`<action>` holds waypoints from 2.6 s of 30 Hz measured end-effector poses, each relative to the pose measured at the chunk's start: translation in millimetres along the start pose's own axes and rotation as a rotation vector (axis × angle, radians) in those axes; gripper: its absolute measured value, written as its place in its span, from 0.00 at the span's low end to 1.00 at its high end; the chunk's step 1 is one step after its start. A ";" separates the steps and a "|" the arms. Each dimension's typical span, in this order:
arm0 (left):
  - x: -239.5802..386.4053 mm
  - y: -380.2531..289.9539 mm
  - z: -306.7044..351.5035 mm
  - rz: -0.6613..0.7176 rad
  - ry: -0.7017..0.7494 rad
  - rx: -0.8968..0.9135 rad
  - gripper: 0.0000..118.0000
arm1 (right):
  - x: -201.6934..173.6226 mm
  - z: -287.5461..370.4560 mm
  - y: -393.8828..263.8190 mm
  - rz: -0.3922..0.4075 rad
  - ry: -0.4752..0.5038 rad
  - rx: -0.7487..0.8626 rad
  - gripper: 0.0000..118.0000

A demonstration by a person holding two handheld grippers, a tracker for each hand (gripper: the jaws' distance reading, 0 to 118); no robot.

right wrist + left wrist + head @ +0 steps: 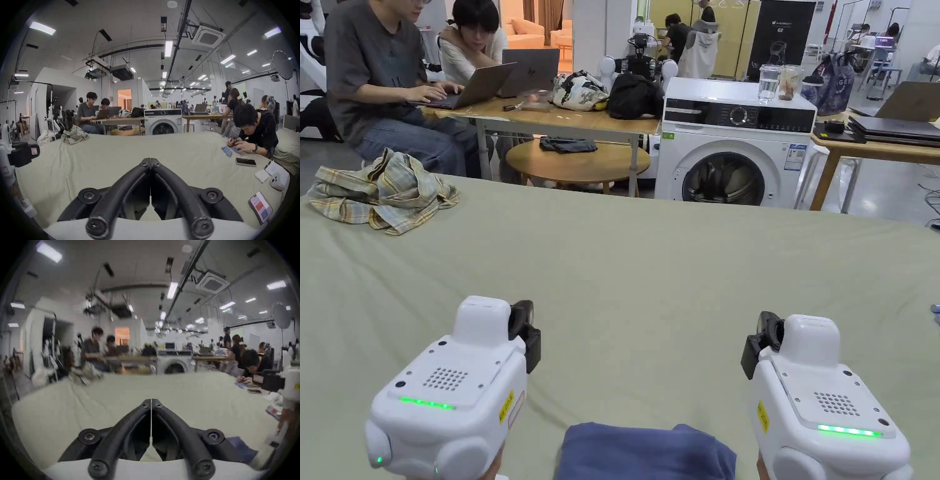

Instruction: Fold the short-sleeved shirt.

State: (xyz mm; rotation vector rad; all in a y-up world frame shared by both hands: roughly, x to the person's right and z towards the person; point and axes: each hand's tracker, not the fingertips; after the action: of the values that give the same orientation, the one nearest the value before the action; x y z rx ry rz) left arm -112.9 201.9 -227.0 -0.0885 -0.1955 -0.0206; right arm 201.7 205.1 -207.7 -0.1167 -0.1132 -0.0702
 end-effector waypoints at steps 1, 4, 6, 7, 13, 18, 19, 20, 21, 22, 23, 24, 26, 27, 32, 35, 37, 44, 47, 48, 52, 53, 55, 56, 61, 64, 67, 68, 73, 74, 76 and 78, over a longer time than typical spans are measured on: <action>1.0 -0.9 5.4 -0.026 0.031 0.050 0.00 | -2.5 0.2 0.9 0.006 -0.005 0.011 0.00; -3.0 -1.2 13.3 -0.006 0.099 0.106 0.00 | -5.7 7.1 5.5 0.010 0.003 0.045 0.00; -8.2 -1.1 15.7 0.029 0.090 0.117 0.00 | -6.9 13.3 8.0 0.021 0.004 0.057 0.00; -9.2 -2.3 17.8 0.034 0.100 0.133 0.00 | -6.8 17.6 8.3 0.031 0.004 0.059 0.00; -19.1 -2.4 19.7 0.078 0.080 0.109 0.00 | -14.4 44.5 -15.2 0.051 0.075 -0.190 0.00; -23.3 -9.1 17.1 0.092 0.037 0.033 0.00 | -33.1 45.4 -75.2 0.086 0.163 -0.449 0.00; -25.0 -11.1 17.0 0.106 0.011 0.008 0.00 | -35.6 42.7 -87.6 0.095 0.168 -0.508 0.00; -25.7 -12.5 16.9 0.110 0.010 -0.011 0.00 | -35.8 39.9 -96.3 0.078 0.169 -0.543 0.00; -26.1 -14.5 16.4 0.106 0.014 -0.035 0.00 | -36.2 37.3 -105.7 0.078 0.153 -0.574 0.00; -27.3 -16.7 16.9 0.109 0.003 -0.067 0.00 | -36.0 35.2 -113.9 0.085 0.119 -0.584 0.00; -29.1 -19.0 16.8 0.116 -0.009 -0.095 0.00 | -36.0 33.3 -119.5 0.093 0.111 -0.578 0.00; -31.8 -20.9 16.5 0.126 -0.032 -0.137 0.00 | -35.9 32.7 -121.9 0.118 0.095 -0.573 0.00; -37.5 -24.3 17.8 0.151 -0.078 -0.223 0.00 | -36.2 33.3 -119.1 0.144 0.086 -0.556 0.00; -41.5 -27.0 17.3 0.168 -0.108 -0.275 0.00 | -35.9 31.2 -118.9 0.143 0.087 -0.562 0.00; -65.5 -47.8 0.7 0.330 -0.304 -0.655 0.13 | -29.1 26.2 -117.5 0.117 0.088 -0.579 0.00; -77.3 -70.8 -14.0 0.499 -0.496 -0.843 0.52 | -28.8 27.8 -116.4 0.122 0.095 -0.582 0.00; -80.6 -85.4 -21.4 0.593 -0.581 -0.900 0.55 | -27.9 28.1 -117.0 0.125 0.099 -0.582 0.00; -73.0 -126.8 -50.6 0.727 -0.718 -0.944 0.57 | -25.3 27.7 -115.6 0.101 0.104 -0.588 0.00; -58.1 -141.1 -64.9 0.782 -0.826 -0.911 0.57 | -25.1 28.1 -115.8 0.096 0.104 -0.589 0.00; -52.6 -144.6 -70.1 0.807 -0.834 -0.907 0.57 | -24.7 28.2 -115.6 0.094 0.104 -0.588 0.00; -31.2 -152.8 -78.2 0.830 -0.846 -0.896 0.52 | -23.7 28.1 -115.7 0.081 0.103 -0.590 0.00; -27.1 -152.1 -78.9 0.825 -0.844 -0.896 0.35 | -24.2 28.2 -115.7 0.081 0.103 -0.590 0.00; -23.4 -154.6 -79.3 0.774 -0.772 -0.891 0.24 | -23.7 28.4 -115.7 0.078 0.101 -0.590 0.00; -23.6 -157.3 -80.4 0.773 -0.744 -0.906 0.21 | -22.9 28.7 -116.0 0.073 0.106 -0.588 0.00; -25.4 -159.3 -76.9 0.823 -0.759 -0.908 0.18 | -27.2 29.6 -116.0 0.093 0.107 -0.576 0.00; -26.7 -149.3 -72.9 0.834 -0.754 -0.917 0.17 | -29.4 31.5 -111.7 0.113 0.108 -0.563 0.00; -35.9 -136.1 -72.0 0.850 -0.761 -0.921 0.17 | -31.8 30.9 -98.5 0.101 0.122 -0.522 0.00; -40.9 -128.3 -70.1 0.842 -0.756 -0.916 0.17 | -34.0 29.1 -92.5 0.097 0.130 -0.501 0.00; -89.3 -90.8 -62.5 0.806 -0.691 -0.913 0.17 | -57.5 13.1 -60.3 0.103 0.166 -0.365 0.00; -100.3 -78.7 -55.5 0.805 -0.668 -0.905 0.17 | -64.4 9.2 -54.0 0.091 0.186 -0.324 0.00; -127.3 -63.9 -49.4 0.791 -0.627 -0.892 0.17 | -81.8 0.6 -43.2 0.105 0.207 -0.275 0.00; -147.9 -41.0 -31.6 0.759 -0.568 -0.878 0.17 | -101.5 -8.7 -34.0 0.105 0.244 -0.225 0.00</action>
State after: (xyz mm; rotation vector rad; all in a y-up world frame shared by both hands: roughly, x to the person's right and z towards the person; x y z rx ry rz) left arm -253.0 160.0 -283.2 -1.0463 -0.7013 0.6874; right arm 99.4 176.9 -224.4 -0.3371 0.1450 0.0080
